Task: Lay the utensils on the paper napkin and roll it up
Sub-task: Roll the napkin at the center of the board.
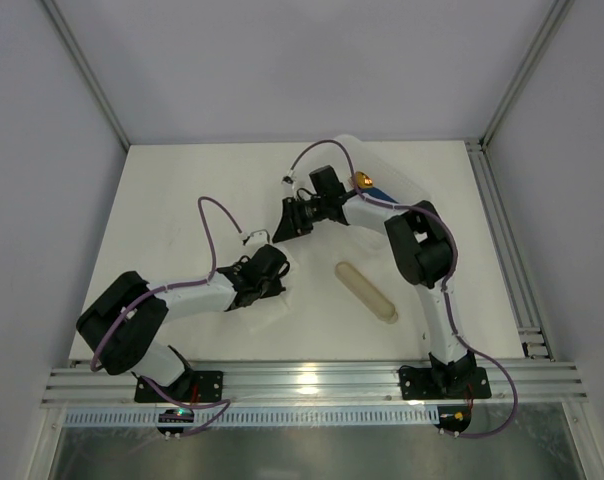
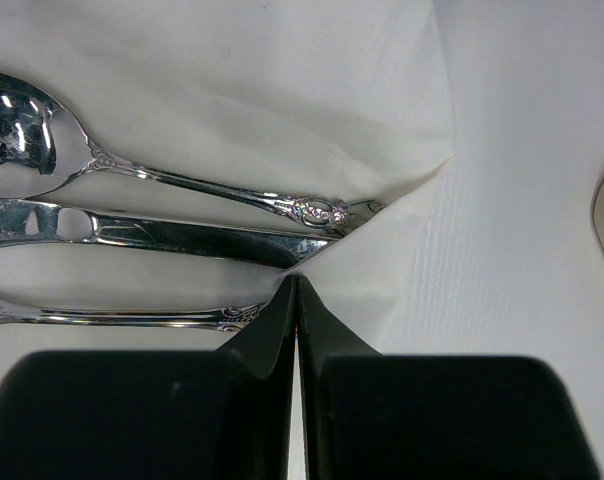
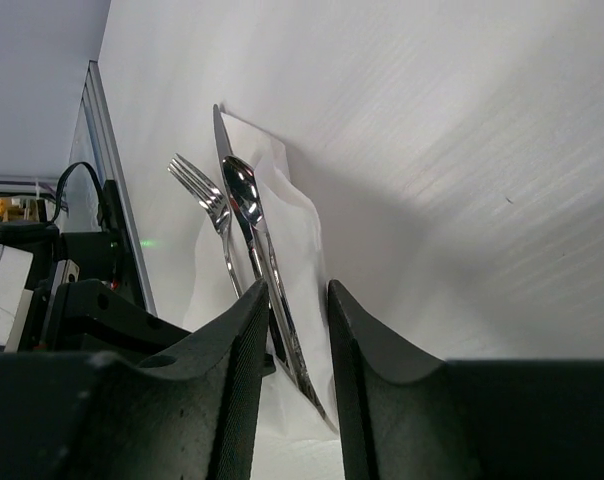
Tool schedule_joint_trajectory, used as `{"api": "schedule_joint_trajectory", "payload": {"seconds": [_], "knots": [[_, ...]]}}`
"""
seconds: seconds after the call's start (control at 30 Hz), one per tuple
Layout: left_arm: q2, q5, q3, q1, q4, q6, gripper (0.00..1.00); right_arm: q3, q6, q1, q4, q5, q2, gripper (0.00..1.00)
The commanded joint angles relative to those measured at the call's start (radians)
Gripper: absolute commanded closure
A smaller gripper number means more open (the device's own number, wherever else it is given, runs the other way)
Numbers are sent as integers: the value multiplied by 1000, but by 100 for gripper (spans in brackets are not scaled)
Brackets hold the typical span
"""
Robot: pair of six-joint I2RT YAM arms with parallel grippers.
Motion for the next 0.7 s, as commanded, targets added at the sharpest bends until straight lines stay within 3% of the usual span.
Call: {"api": "schedule_joint_trajectory", "payload": {"seconds": [0.0, 0.67], "knots": [[16, -31, 16, -5, -29, 0, 100, 71, -33, -4, -26, -31, 11, 67], [5, -39, 13, -7, -34, -3, 100, -70, 8, 25, 11, -9, -107, 94]]}}
